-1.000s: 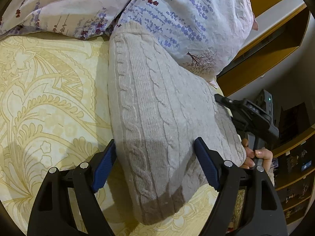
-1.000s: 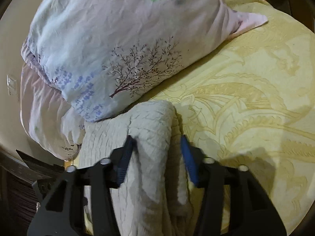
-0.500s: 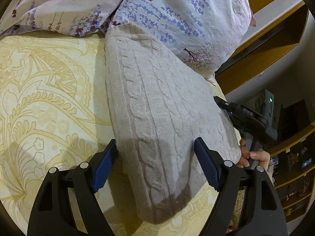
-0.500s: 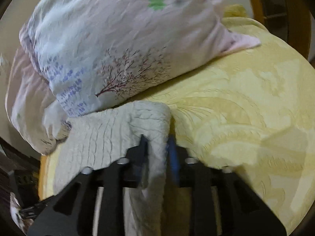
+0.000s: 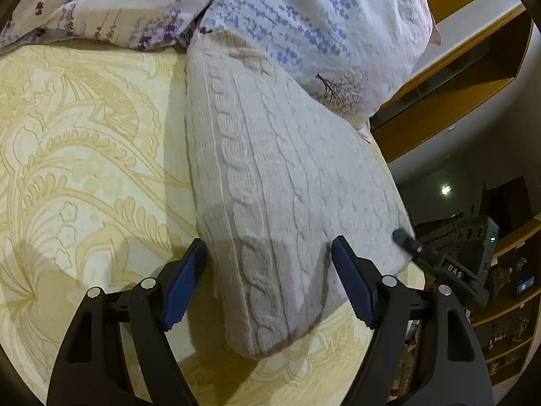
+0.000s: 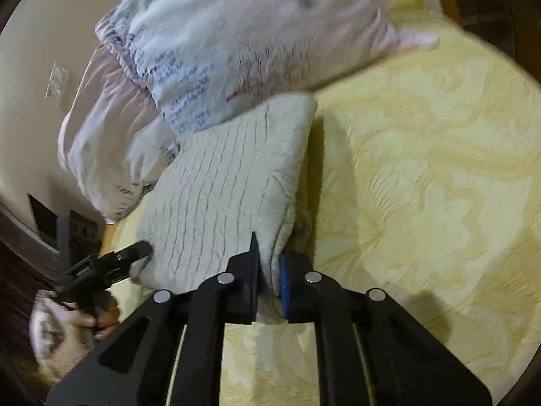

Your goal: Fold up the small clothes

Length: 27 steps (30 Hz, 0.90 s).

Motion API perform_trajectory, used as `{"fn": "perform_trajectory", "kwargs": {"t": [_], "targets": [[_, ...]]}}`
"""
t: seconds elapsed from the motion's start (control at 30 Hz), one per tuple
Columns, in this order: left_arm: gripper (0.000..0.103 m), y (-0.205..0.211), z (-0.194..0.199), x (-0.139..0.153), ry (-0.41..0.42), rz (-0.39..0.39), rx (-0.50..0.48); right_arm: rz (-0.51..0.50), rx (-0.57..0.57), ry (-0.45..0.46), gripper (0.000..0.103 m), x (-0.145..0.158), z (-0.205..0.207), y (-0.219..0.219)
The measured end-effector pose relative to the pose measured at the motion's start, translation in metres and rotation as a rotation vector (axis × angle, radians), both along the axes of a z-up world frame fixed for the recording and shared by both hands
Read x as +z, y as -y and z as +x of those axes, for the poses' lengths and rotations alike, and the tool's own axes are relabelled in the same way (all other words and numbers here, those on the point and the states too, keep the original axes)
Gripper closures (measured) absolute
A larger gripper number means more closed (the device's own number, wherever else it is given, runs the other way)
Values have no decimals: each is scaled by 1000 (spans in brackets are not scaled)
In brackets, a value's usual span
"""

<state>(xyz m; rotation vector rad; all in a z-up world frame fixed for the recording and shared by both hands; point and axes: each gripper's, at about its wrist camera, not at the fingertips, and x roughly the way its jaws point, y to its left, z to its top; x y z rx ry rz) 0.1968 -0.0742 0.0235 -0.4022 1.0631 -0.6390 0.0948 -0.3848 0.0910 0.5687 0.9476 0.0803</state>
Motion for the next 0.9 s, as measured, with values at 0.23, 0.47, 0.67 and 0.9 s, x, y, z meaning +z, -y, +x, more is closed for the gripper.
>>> {"fn": "perform_trajectory", "kwargs": {"t": [0.23, 0.47, 0.67, 0.9], "targets": [[26, 5, 1, 3, 10, 2, 0, -18, -41, -120, 95, -31, 3, 10], [25, -1, 14, 12, 36, 18, 17, 27, -59, -121, 61, -21, 3, 21], [22, 10, 30, 10, 37, 79, 1, 185, -116, -94, 34, -18, 24, 44], [18, 15, 50, 10, 25, 84, 8, 212, -117, -148, 32, -32, 60, 43]]}}
